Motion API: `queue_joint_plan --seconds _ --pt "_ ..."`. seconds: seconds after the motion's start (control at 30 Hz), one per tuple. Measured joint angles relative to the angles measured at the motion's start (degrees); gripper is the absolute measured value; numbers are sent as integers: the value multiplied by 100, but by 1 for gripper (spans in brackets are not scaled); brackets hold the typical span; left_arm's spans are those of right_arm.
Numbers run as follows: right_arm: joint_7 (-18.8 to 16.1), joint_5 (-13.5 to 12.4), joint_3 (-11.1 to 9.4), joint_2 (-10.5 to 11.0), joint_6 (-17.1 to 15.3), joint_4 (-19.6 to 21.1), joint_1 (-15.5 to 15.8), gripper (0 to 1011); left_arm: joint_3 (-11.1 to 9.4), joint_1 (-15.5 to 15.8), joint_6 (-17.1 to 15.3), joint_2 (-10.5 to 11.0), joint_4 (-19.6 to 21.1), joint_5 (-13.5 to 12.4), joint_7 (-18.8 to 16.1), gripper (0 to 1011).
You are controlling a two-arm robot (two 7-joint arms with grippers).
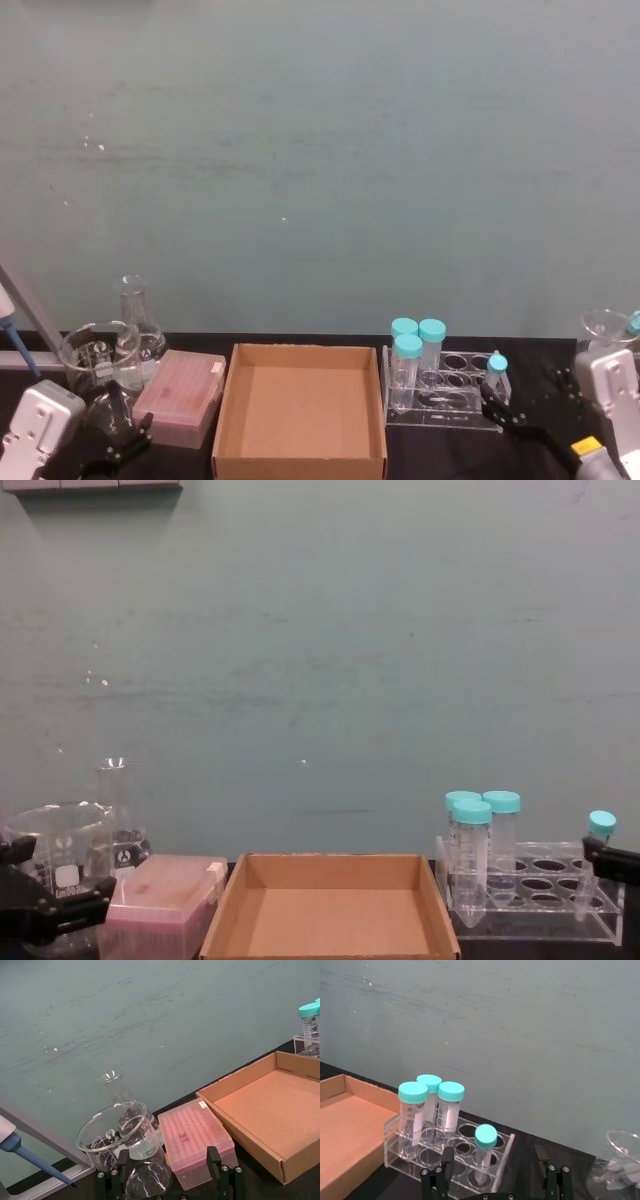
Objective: Use the right hand to move the test tube from the test tube rack into the box.
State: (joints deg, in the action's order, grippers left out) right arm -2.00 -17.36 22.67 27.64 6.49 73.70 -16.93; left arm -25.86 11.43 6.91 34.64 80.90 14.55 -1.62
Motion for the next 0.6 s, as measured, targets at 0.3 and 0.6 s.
queue_joint_plan --seconds 0.3,0.6 --pt "-196 7 -37 -360 56 -581 -389 1002 0 0 0 0 0 0 0 1000" --pt "-339 81 -92 -576 152 -936 -607 1002 0 0 0 0 0 0 0 1000"
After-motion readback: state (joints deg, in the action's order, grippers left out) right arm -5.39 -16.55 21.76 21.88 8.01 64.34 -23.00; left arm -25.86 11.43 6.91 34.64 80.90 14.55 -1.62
